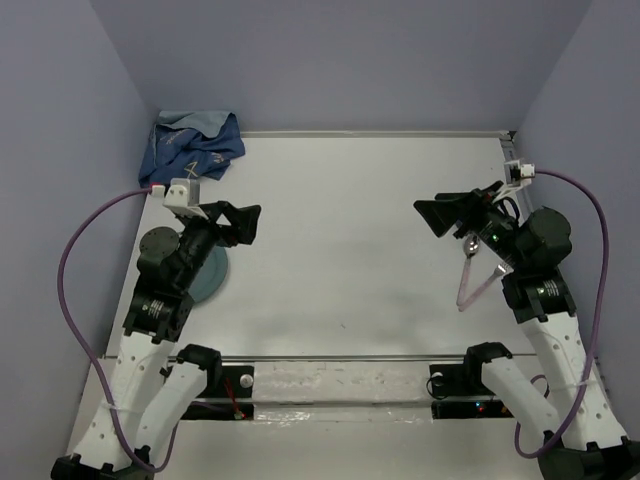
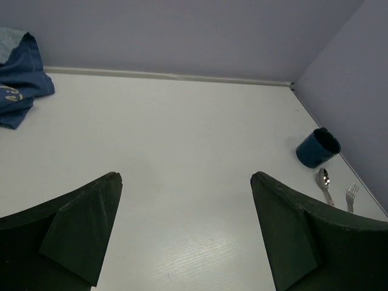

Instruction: Set the dinner table for one person

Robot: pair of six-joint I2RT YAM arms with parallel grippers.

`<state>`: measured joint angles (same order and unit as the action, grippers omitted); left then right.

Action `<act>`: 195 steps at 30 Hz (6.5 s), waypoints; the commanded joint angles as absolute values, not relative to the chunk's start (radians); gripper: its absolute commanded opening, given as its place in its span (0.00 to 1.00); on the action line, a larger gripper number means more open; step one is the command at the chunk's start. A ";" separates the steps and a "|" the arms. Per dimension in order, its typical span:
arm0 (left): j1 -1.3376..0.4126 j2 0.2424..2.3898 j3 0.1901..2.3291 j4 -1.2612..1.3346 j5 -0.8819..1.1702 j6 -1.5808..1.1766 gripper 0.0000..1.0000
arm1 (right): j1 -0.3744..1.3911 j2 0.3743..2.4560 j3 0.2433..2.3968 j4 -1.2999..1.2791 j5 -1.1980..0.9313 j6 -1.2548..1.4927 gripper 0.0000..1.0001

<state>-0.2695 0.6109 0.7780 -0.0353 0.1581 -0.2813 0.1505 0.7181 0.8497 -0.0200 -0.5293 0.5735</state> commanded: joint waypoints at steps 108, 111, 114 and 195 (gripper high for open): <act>-0.448 0.969 0.121 0.659 -0.184 -1.258 0.79 | 0.374 1.410 0.828 0.196 -0.314 0.502 0.20; -0.436 1.034 0.083 0.799 -0.169 -1.315 0.77 | 0.374 1.416 0.821 0.198 -0.316 0.502 0.21; -0.427 1.098 0.083 0.905 -0.161 -1.312 0.76 | 0.383 1.427 0.821 0.198 -0.321 0.503 0.21; -0.316 1.290 0.198 1.014 0.051 -1.124 0.00 | 0.275 2.149 1.451 0.364 -0.526 0.428 0.00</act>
<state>-0.3573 1.3415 0.1635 0.9760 0.0082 -1.1671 0.2722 2.2036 1.4578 0.3000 -0.5873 0.4419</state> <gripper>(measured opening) 0.040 0.015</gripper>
